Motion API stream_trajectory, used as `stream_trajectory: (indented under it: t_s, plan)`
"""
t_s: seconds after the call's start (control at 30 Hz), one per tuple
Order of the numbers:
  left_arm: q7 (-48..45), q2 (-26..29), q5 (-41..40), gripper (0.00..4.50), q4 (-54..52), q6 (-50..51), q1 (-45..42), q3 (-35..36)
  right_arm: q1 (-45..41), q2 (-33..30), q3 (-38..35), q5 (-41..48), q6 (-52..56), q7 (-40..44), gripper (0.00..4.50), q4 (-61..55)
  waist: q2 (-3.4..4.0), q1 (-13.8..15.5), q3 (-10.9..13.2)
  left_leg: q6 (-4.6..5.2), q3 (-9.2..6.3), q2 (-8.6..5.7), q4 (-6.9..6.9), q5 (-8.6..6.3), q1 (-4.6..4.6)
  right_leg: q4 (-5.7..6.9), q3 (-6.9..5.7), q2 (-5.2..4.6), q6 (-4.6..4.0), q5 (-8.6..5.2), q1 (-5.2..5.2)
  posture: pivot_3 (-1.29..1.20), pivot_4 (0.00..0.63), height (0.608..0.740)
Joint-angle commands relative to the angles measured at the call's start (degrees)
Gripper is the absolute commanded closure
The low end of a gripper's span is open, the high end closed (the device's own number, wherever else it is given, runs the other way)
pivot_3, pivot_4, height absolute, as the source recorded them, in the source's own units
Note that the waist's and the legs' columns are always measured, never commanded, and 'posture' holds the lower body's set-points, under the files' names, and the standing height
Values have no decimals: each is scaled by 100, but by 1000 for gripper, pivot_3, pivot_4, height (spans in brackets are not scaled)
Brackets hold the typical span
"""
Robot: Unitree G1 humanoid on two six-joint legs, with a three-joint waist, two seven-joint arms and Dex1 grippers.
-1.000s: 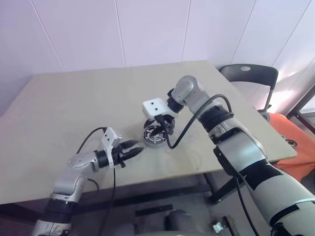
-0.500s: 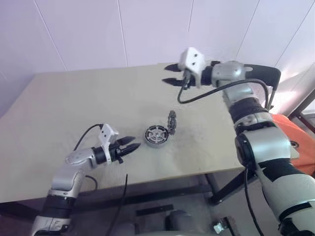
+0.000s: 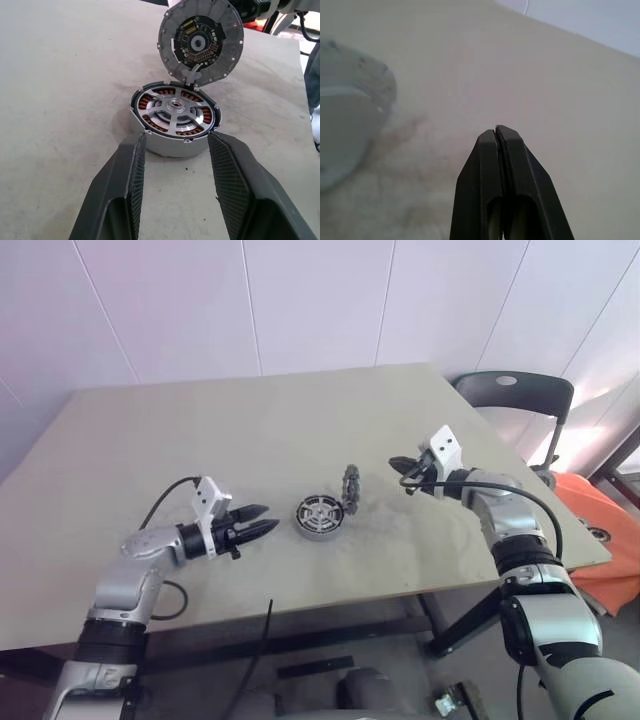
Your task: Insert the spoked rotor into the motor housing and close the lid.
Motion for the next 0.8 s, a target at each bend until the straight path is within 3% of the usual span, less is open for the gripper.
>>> stream_trajectory:
  t_s: [0.03,0.17,0.33,0.8]
  plan:
    - [-152,203,-107,2381,-190,21,-104,161,88,21,55,296,553,232,4468,-908,0,21,0,0,0,1,0,0,-1,0,0,1,0,0,0,0,0,740]
    - [-223,364,-48,2381,-111,-35,-19,172,259,-2,368,88,737,313,4468,-995,0,25,0,1,-1,1,-1,-1,-3,-6,0,-2,1,-1,1,0,0,740]
    - [-94,303,-122,2381,-141,-24,58,257,313,-158,809,-540,233,29,4468,-463,0,29,0,1,3,-1,4,-1,-5,-8,4,-9,0,-1,1,0,0,740]
    - [10,225,-84,2381,-165,-34,174,259,243,-200,949,-401,137,830,4468,-441,-1,24,0,1,3,-2,3,-1,-1,-9,8,-1,1,-1,5,0,0,740]
